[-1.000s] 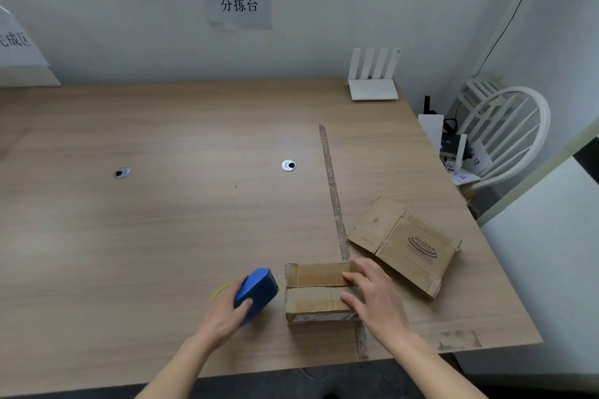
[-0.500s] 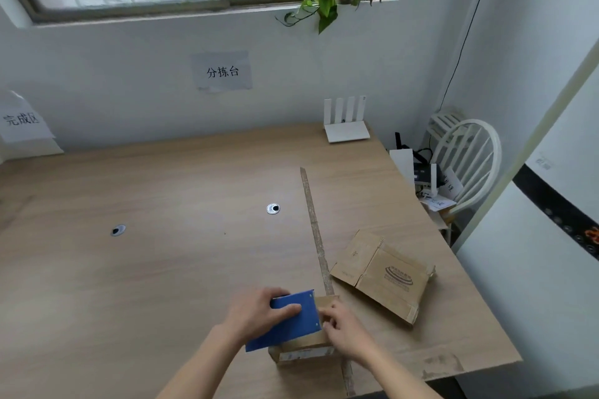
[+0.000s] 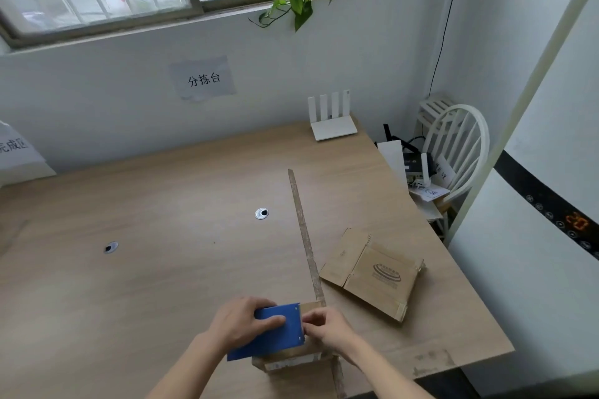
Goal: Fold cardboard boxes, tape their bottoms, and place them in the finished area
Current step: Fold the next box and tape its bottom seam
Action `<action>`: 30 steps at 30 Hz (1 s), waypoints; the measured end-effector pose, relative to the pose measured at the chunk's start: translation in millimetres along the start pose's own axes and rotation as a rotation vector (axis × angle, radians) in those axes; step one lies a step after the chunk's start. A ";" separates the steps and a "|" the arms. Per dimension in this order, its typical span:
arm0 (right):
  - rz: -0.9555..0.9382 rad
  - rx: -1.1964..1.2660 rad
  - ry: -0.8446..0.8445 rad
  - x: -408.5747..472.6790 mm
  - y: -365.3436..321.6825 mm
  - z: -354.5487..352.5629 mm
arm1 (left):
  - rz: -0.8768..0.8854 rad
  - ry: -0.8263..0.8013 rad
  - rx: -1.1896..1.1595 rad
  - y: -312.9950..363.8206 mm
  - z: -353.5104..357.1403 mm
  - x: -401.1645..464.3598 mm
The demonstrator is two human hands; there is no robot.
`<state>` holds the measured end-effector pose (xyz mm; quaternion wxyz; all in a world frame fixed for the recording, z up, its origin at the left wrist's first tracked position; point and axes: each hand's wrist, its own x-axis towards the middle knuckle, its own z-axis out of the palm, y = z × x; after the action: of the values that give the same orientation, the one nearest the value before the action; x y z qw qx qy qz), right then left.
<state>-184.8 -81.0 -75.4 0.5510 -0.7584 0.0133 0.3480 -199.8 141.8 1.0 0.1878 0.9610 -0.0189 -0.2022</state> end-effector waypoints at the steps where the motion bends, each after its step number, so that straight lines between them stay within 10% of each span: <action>1: 0.001 -0.020 0.025 0.2 0.3 2.4 | -0.002 -0.002 0.018 2.1 0.0 -0.3; 12: 0.134 0.054 0.353 1.6 21.7 -24.5 | -0.013 -0.012 0.191 23.6 10.6 18.9; 30: 0.178 0.011 0.366 6.3 32.6 -17.4 | -0.015 0.035 0.138 24.7 22.7 26.9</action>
<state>-184.2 -106.2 -103.2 0.5105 -0.8019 0.1821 0.2513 -183.2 107.9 -19.4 0.1201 0.9752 -0.0223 -0.1848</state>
